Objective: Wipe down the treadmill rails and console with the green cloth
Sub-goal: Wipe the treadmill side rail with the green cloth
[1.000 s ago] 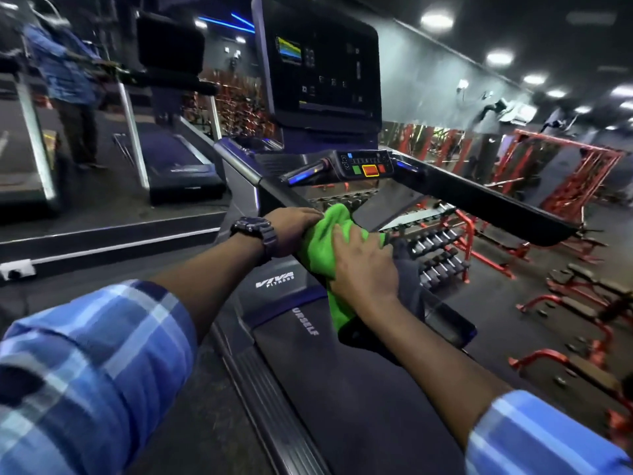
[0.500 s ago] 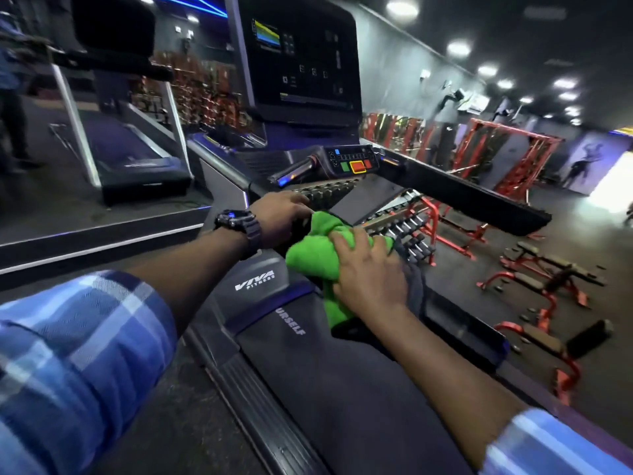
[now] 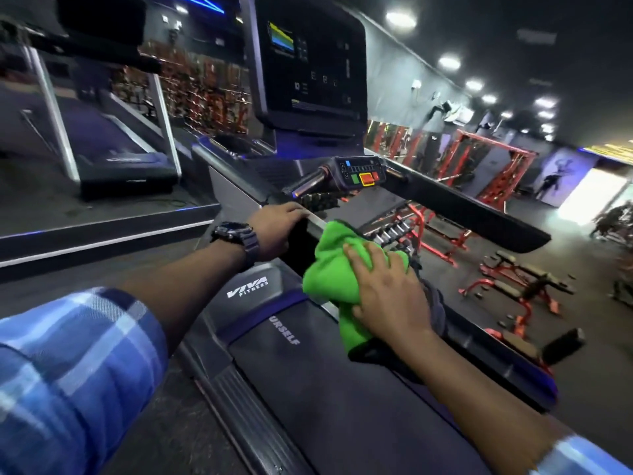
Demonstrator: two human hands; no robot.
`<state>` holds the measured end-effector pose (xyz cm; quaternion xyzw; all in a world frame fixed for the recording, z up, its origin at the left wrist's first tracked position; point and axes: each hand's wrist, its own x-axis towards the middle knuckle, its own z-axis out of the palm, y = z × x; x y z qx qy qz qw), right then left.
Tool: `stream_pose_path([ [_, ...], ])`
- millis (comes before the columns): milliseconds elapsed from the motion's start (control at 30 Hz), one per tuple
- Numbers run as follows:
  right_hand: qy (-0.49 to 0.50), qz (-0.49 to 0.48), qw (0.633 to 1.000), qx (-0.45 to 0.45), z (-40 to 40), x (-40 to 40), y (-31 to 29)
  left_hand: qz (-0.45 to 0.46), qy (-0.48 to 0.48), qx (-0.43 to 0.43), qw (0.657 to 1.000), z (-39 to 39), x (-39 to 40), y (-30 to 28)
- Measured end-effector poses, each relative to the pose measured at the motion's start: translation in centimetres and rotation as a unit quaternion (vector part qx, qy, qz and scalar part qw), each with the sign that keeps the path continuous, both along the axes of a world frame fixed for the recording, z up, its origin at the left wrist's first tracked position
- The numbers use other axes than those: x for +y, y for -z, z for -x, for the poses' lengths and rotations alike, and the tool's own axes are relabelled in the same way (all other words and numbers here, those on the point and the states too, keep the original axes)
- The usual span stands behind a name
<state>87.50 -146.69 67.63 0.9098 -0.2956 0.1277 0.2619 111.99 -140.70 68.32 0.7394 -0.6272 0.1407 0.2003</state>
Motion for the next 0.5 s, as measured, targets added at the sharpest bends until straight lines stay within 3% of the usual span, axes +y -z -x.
stream_pose_path([
  [100,-0.031,0.007,0.999,-0.027,-4.8,-0.3,0.3,-0.003,0.022,-0.007,1.000,-0.3,0.0,-0.3],
  [267,-0.188,0.080,0.974,0.094,-5.4,-1.9,1.3,-0.012,0.038,0.029,0.999,-0.8,0.4,-1.0],
  [367,-0.269,0.085,0.951,0.123,-2.8,-3.4,1.1,-0.027,0.014,0.014,0.999,-1.0,0.4,-1.5],
  [500,-0.128,0.000,0.989,0.078,-3.1,-2.2,-0.2,-0.042,-0.010,-0.005,0.999,-1.2,0.5,-1.4],
])
